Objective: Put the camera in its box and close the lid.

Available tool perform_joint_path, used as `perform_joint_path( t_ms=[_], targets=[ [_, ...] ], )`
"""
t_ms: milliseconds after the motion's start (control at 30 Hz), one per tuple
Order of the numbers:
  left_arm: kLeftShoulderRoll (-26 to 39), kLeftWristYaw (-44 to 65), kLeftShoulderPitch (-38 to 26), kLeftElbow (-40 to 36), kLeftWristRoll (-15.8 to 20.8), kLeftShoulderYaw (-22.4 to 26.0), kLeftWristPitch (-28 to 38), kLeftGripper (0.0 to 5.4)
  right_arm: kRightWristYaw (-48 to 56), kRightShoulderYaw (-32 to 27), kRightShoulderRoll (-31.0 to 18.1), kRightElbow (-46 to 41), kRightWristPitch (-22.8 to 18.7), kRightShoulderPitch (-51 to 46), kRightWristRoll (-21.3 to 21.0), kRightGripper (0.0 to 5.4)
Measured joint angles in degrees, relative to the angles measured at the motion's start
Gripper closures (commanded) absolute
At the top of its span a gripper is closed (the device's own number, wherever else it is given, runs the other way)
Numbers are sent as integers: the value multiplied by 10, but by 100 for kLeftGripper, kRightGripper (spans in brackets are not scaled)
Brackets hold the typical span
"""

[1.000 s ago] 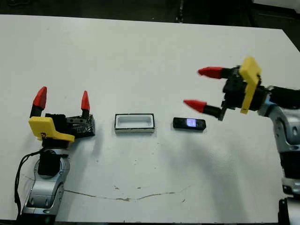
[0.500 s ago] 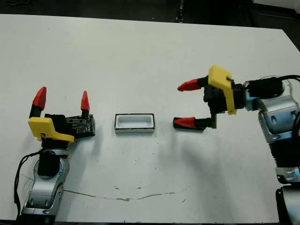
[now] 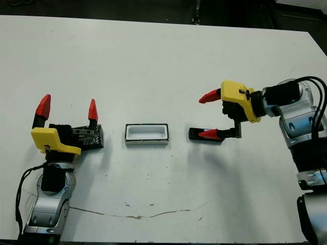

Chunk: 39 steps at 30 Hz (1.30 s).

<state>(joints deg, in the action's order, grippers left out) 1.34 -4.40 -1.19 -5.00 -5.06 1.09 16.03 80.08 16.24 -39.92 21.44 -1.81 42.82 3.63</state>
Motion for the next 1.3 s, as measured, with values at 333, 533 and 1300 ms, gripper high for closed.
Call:
perform_joint_path(
  t_ms=[333,533,1300],
  targets=[
    [0,0,0,0,1,0,0,0,7,15,1,-11,-26,0,-18,0],
    [0,1,0,0,1,0,0,0,12,20,5,5,-23,-1,-20,0],
    [1,2,4,0,2,-1,0,0,-5,26,11,-7,-58,-25,-38,51]
  ],
)
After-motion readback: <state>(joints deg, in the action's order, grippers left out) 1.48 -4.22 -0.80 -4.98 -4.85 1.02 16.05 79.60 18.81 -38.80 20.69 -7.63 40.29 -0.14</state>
